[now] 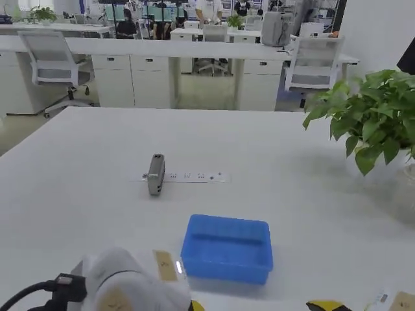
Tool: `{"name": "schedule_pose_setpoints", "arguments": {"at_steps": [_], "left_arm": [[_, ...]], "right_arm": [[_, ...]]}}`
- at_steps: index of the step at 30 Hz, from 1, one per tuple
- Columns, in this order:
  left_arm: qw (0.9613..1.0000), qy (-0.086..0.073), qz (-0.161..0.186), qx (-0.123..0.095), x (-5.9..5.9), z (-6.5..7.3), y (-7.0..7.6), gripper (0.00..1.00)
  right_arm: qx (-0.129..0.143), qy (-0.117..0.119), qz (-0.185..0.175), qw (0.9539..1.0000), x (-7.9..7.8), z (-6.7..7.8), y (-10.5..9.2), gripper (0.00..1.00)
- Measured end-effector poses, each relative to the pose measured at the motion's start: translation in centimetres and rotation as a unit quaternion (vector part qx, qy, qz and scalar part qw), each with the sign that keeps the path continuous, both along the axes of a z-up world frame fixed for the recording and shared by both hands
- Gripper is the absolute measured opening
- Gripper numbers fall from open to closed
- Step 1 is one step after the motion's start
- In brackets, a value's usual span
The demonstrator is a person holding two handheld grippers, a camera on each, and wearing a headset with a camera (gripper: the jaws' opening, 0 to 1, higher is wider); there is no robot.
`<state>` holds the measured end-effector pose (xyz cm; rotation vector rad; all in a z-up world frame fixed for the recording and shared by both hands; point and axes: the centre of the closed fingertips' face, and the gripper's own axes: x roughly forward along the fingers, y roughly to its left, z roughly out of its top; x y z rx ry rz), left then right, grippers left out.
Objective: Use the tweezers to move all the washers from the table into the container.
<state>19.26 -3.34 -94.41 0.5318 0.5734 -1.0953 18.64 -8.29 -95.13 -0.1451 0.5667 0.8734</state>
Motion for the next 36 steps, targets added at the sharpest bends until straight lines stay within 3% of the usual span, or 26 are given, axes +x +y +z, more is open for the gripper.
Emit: {"name": "schedule_pose_setpoints", "arguments": {"at_steps": [3,5,10,13,15,19,23,27,34,36], "left_arm": [[0.9998,-0.005,-0.014,-0.011,-0.3,2.2,0.3,0.0],[0.9995,-0.003,-0.027,-0.016,-0.7,3.5,0.3,0.0],[0.9969,-0.007,-0.078,0.002,-2.0,6.5,0.6,0.0],[0.9944,-0.002,-0.105,0.004,-3.1,7.7,0.4,0.0],[0.9928,0.0,-0.12,0.002,-3.7,8.4,0.2,0.0],[0.9899,0.001,-0.141,-0.011,-4.5,9.6,-0.3,0.0],[0.9875,0.009,-0.155,-0.026,-5.2,10.5,-0.9,0.0],[0.9857,0.015,-0.165,-0.033,-5.7,10.5,-1.1,0.0],[0.9846,0.013,-0.171,-0.037,-6.2,10.7,-1.2,0.0],[0.9845,0.009,-0.171,-0.036,-6.2,10.6,-1.2,0.0]], "right_arm": [[0.026,0.014,0.05,0.9983,-0.9,0.9,1.9,0.46],[0.038,0.013,0.079,0.9961,-1.3,1.7,3.0,0.42],[0.035,0.026,0.172,0.9841,-2.7,3.0,5.1,0.37],[0.02,0.016,0.206,0.9783,-3.1,3.6,5.7,0.33],[0.01,0.003,0.212,0.9773,-3.0,3.9,6.0,0.32],[0.011,0.011,0.24,0.9707,-3.9,4.2,6.5,0.26],[0.009,0.013,0.25,0.9682,-4.2,4.1,6.7,0.18],[0.002,0.013,0.26,0.9656,-4.5,3.9,6.7,0.09],[0.013,0.018,0.263,0.9646,-4.8,4.3,6.9,0.12],[0.014,0.021,0.268,0.9632,-4.9,4.3,7.0,0.09]]}}
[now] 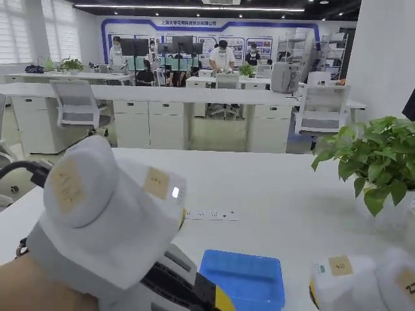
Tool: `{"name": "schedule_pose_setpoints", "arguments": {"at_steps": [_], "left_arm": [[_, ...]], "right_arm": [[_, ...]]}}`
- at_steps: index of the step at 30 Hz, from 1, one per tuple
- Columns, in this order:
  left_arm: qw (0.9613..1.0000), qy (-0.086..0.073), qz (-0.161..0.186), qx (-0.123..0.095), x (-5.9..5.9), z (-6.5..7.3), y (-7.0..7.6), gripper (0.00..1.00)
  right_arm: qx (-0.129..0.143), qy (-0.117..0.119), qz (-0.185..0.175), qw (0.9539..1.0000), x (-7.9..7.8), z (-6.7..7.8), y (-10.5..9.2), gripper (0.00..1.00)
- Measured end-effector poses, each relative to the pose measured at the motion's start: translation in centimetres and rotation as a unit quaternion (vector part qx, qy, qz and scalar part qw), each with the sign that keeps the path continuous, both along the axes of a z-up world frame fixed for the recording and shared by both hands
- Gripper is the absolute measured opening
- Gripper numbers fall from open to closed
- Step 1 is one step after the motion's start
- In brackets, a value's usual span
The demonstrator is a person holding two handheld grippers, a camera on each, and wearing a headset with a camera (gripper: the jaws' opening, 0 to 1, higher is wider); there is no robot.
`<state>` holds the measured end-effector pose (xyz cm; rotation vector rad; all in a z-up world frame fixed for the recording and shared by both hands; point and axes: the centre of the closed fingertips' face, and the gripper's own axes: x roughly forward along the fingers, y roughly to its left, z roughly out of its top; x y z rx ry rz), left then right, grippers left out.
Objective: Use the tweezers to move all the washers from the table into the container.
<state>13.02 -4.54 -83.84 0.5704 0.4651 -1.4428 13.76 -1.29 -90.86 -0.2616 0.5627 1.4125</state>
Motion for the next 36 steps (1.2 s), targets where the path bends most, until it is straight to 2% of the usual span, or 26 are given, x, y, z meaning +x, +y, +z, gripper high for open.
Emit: {"name": "schedule_pose_setpoints", "arguments": {"at_steps": [1,3,6,10,12,13,15,17,20,21,23,24,25,26,27,28,29,30,34,35,36], "left_arm": [[1.0,-0.006,0.0,0.001,0.1,0.0,0.0,0.0],[1.0,0.002,0.003,0.001,0.1,-0.1,0.1,0.0],[0.9999,-0.002,0.011,-0.003,0.2,-0.3,0.1,0.0],[0.9975,-0.015,0.066,-0.022,1.7,-0.7,0.4,0.0],[0.9962,-0.004,0.078,-0.04,1.8,-1.0,0.6,0.0],[0.9935,0.003,0.098,-0.057,2.1,-1.0,0.7,0.0],[0.9899,0.01,0.12,-0.075,2.5,-1.1,1.1,0.03],[0.983,0.017,0.159,-0.091,3.2,-1.6,1.9,0.09],[0.9695,0.02,0.216,-0.114,3.9,-2.4,3.5,0.16],[0.9655,0.023,0.231,-0.117,4.0,-2.7,4.0,0.18],[0.9549,0.026,0.27,-0.121,4.3,-3.3,5.2,0.23],[0.9465,0.021,0.298,-0.122,4.5,-3.9,6.1,0.25],[0.9406,0.02,0.316,-0.123,4.6,-4.3,6.7,0.28],[0.9312,0.029,0.341,-0.126,4.5,-4.9,7.4,0.3],[0.9247,0.034,0.356,-0.131,4.4,-5.4,7.8,0.31],[0.9142,0.035,0.379,-0.139,4.3,-5.9,8.4,0.32],[0.9059,0.036,0.398,-0.139,4.3,-6.4,9.0,0.34],[0.9005,0.038,0.411,-0.137,4.2,-6.9,9.4,0.37],[0.8749,0.026,0.468,-0.123,3.8,-8.9,11.0,0.42],[0.8676,0.023,0.481,-0.125,3.9,-9.1,11.3,0.45],[0.8569,0.02,0.5,-0.124,3.8,-9.5,11.7,0.52]], "right_arm": [[0.0,-0.003,0.002,1.0,0.0,0.0,0.1,0.09],[-0.003,-0.002,0.009,1.0,-0.1,-0.2,0.1,0.08],[-0.006,-0.011,0.015,0.9998,0.0,-0.3,0.2,0.06],[-0.008,-0.018,0.02,0.9996,0.0,-0.7,0.4,0.02],[-0.011,-0.015,0.02,0.9996,0.2,-1.1,0.5,0.02],[-0.009,-0.013,0.02,0.9997,0.4,-1.2,0.5,0.02],[-0.003,-0.008,0.016,0.9998,0.6,-1.2,0.6,0.01],[0.001,-0.003,0.012,0.9999,1.1,-1.3,0.6,0.01],[0.003,-0.005,0.004,1.0,1.9,-1.4,0.6,0.01],[0.004,-0.006,0.001,1.0,2.1,-1.4,0.6,0.01],[0.011,-0.005,-0.01,0.9999,2.9,-1.4,0.6,0.01],[0.015,-0.005,-0.017,0.9997,3.5,-1.4,0.6,0.01],[0.016,-0.005,-0.022,0.9996,3.9,-1.5,0.5,0.01],[0.018,-0.006,-0.031,0.9993,4.5,-1.6,0.5,0.01],[0.02,-0.004,-0.035,0.9992,4.9,-1.7,0.5,0.01],[0.022,0.0,-0.043,0.9988,5.4,-1.9,0.5,0.01],[0.022,-0.001,-0.047,0.9987,5.8,-2.0,0.6,0.01],[0.022,-0.003,-0.05,0.9985,6.1,-2.0,0.6,0.01],[0.03,-0.006,-0.077,0.9965,8.1,-2.4,0.9,0.02],[0.034,-0.006,-0.084,0.9959,8.5,-2.5,1.0,0.02],[0.034,-0.004,-0.087,0.9956,8.8,-2.7,1.1,0.02]]}}
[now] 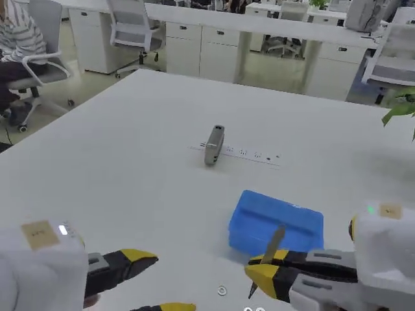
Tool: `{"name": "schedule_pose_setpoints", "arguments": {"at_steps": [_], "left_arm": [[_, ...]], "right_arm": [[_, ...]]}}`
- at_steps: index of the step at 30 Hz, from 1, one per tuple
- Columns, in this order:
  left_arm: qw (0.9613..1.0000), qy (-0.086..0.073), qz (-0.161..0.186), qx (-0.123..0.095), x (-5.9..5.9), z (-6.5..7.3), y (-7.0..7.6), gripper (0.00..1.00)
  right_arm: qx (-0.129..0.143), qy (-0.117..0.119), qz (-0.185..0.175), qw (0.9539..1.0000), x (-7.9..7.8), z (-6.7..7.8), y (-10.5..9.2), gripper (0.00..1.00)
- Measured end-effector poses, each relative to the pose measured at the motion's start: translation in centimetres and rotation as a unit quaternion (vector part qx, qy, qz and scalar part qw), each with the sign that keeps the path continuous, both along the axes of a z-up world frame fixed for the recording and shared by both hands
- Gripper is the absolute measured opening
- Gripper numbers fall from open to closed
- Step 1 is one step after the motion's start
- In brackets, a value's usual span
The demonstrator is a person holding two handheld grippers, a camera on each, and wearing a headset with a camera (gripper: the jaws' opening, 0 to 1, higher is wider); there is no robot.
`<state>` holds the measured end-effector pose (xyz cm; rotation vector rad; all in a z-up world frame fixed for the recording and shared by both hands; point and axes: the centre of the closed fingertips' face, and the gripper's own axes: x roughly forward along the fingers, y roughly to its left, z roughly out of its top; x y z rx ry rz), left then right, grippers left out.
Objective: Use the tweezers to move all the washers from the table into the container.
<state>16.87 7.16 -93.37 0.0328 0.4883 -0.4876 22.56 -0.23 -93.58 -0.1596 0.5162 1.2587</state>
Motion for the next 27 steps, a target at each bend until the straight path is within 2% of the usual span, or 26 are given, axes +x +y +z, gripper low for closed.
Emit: {"name": "schedule_pose_setpoints", "arguments": {"at_steps": [1,3,6,8,10,11,12,14,16,19,22,25,27], "left_arm": [[1.0,-0.004,0.003,0.007,0.0,-0.2,0.1,0.55],[0.999,-0.017,0.032,0.024,0.1,-0.6,1.0,0.6],[0.9968,-0.025,0.059,0.049,0.2,-1.3,2.0,0.68],[0.9953,-0.024,0.068,0.065,0.3,-1.9,2.5,0.72],[0.9933,-0.026,0.083,0.076,0.6,-2.7,2.9,0.84],[0.9936,-0.025,0.081,0.075,0.7,-2.8,2.8,0.93],[0.9935,-0.022,0.082,0.076,0.7,-2.9,2.8,0.96],[0.9935,-0.02,0.085,0.074,0.7,-3.1,2.8,0.95],[0.993,-0.028,0.089,0.072,1.0,-3.1,2.8,0.99],[0.9903,-0.039,0.1,0.089,1.5,-3.1,3.1,0.99],[0.9888,-0.057,0.118,0.072,2.2,-2.4,3.4,0.99],[0.9869,-0.065,0.129,0.072,2.5,-2.1,3.8,0.99],[0.9878,-0.064,0.127,0.063,2.4,-2.3,3.6,0.99]], "right_arm": [[0.0,0.0,-0.005,1.0,0.4,-0.3,0.1,0.02],[0.002,0.0,-0.011,0.9999,0.9,-0.7,0.3,0.02],[0.005,0.002,-0.022,0.9998,1.6,-1.2,0.6,0.02],[0.007,0.0,-0.025,0.9997,2.0,-1.6,0.9,0.03],[0.006,0.003,-0.029,0.9996,2.2,-2.1,1.2,0.03],[0.006,0.002,-0.03,0.9995,2.3,-2.3,1.3,0.03],[0.006,0.002,-0.033,0.9994,2.4,-2.5,1.5,0.03],[0.016,0.008,-0.05,0.9986,2.9,-2.9,1.8,0.03],[0.022,0.01,-0.057,0.9981,3.1,-3.3,2.1,0.03],[0.019,0.006,-0.063,0.9978,3.5,-3.9,2.3,0.03],[0.012,0.009,-0.066,0.9977,3.7,-4.7,2.5,0.03],[0.003,0.002,-0.067,0.9977,3.9,-5.4,2.6,0.03],[-0.003,-0.003,-0.066,0.9978,4.1,-5.8,2.8,0.03]]}}
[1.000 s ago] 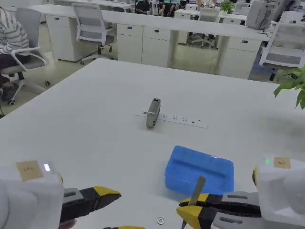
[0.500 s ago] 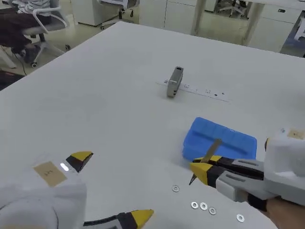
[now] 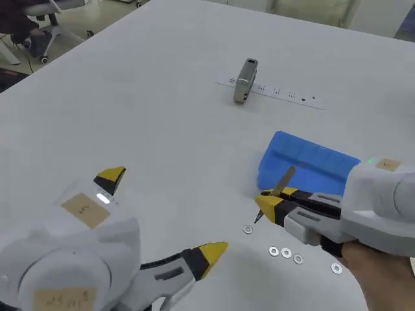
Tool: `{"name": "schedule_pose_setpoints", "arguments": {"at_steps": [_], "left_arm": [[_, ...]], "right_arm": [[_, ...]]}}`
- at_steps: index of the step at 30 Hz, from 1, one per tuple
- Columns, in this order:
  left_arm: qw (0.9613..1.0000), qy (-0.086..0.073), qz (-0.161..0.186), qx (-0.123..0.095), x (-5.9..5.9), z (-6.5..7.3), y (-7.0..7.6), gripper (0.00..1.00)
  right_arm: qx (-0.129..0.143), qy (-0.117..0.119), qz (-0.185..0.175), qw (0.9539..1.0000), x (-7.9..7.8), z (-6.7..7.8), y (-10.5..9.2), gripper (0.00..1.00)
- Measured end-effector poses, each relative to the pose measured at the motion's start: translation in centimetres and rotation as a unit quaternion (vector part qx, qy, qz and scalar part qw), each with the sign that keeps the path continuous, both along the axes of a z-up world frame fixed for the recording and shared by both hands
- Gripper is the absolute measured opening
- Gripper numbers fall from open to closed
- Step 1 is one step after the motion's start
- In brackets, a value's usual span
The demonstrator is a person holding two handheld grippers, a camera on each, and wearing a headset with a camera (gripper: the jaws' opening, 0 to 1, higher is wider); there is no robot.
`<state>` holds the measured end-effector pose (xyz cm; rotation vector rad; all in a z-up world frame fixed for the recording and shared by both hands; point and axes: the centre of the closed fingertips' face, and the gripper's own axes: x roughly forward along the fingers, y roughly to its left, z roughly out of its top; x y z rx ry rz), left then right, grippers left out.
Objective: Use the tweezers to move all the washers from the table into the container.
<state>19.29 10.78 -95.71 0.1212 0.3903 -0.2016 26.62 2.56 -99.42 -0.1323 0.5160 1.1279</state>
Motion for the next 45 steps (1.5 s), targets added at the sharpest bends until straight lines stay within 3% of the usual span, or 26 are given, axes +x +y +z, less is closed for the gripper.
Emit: {"name": "schedule_pose_setpoints", "arguments": {"at_steps": [4,6,12,15,19,27,45], "left_arm": [[0.9999,0.015,-0.005,0.0,0.1,-0.7,-0.2,0.99],[0.9995,0.031,-0.007,0.006,-0.1,-1.4,-0.1,0.99],[0.999,0.035,-0.018,0.021,-0.3,-1.8,-0.3,0.99],[0.9989,0.036,-0.015,0.028,-0.3,-1.8,-0.1,0.97],[0.9982,0.049,-0.01,0.033,-0.4,-2.5,0.3,0.97],[0.9976,0.056,-0.011,0.039,-0.4,-2.8,0.3,0.96],[0.9966,0.066,-0.003,0.048,-0.5,-3.3,0.7,0.98]], "right_arm": [[-0.008,-0.002,-0.003,1.0,0.4,-1.0,0.2,0.04],[-0.01,-0.005,-0.008,0.9999,0.6,-1.5,0.3,0.04],[-0.026,-0.016,-0.016,0.9994,1.0,-2.7,0.5,0.04],[-0.02,-0.009,-0.024,0.9995,1.3,-3.2,0.5,0.04],[-0.025,-0.01,-0.026,0.9993,1.5,-3.9,0.8,0.04],[-0.042,-0.037,-0.016,0.9983,1.4,-4.0,0.6,0.04],[-0.057,-0.028,-0.024,0.9977,0.8,-4.2,-0.2,0.02]]}}
